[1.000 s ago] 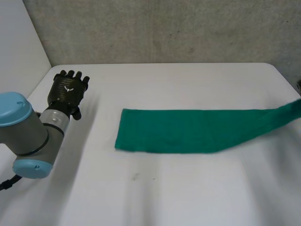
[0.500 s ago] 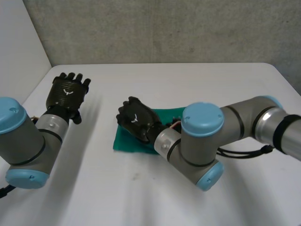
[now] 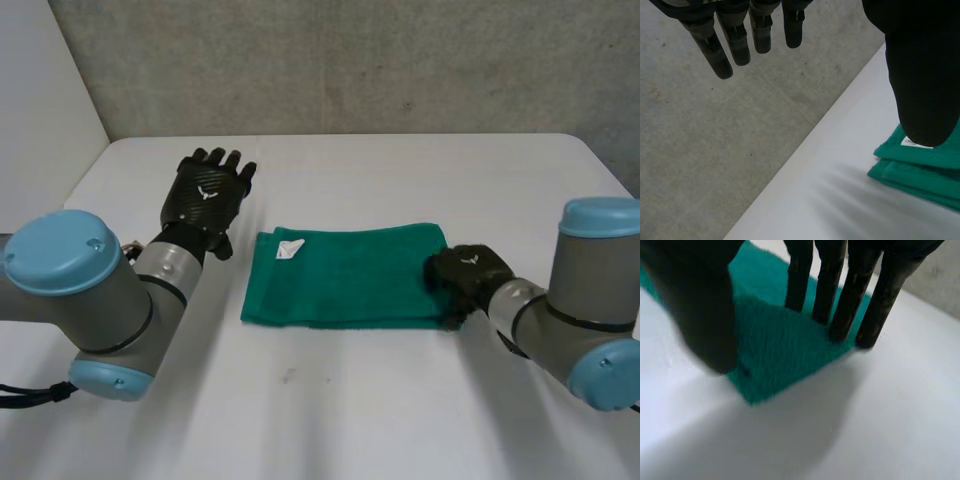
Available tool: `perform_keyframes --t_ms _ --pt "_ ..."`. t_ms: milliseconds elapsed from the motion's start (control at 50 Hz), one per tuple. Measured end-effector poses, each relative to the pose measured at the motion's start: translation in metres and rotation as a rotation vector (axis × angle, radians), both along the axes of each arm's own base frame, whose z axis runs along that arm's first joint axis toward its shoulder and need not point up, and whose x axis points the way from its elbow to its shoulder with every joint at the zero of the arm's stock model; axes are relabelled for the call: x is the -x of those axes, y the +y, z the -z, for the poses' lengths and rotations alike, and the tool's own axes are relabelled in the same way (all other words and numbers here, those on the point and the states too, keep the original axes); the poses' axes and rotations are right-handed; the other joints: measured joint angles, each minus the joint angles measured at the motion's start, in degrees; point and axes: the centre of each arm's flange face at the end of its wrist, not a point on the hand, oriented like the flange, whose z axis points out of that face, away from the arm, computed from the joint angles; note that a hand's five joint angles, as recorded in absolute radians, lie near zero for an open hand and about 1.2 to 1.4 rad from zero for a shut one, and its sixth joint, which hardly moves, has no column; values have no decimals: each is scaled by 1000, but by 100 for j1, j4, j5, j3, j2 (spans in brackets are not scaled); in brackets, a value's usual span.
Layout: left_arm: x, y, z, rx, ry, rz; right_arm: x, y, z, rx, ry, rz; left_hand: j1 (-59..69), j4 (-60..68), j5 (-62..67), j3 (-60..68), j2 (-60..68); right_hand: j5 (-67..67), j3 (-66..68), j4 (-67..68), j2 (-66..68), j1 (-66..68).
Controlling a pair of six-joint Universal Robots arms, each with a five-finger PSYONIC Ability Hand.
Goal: Fold the towel.
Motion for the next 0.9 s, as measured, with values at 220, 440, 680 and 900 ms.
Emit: perform_keyframes --t_ms 220,440,680,900 --pt "-1 4 0 -9 -4 -12 25 -33 -8 161 30 144 0 0 0 0 0 2778 2844 2925 2652 1939" --pt "-2 8 -12 6 27 -33 -74 14 -59 393 8 -160 0 0 0 0 0 2845 2847 2927 2652 1939" --pt "19 18 -42 -53 282 -35 -134 86 -17 369 50 -522 0 0 0 0 0 -2225 -2426 -2363 -2549 -2165" --pt "52 25 -17 -336 378 7 -86 20 -48 195 -196 -131 5 0 0 0 0 -2463 -2720 -2575 -2792 -2285"
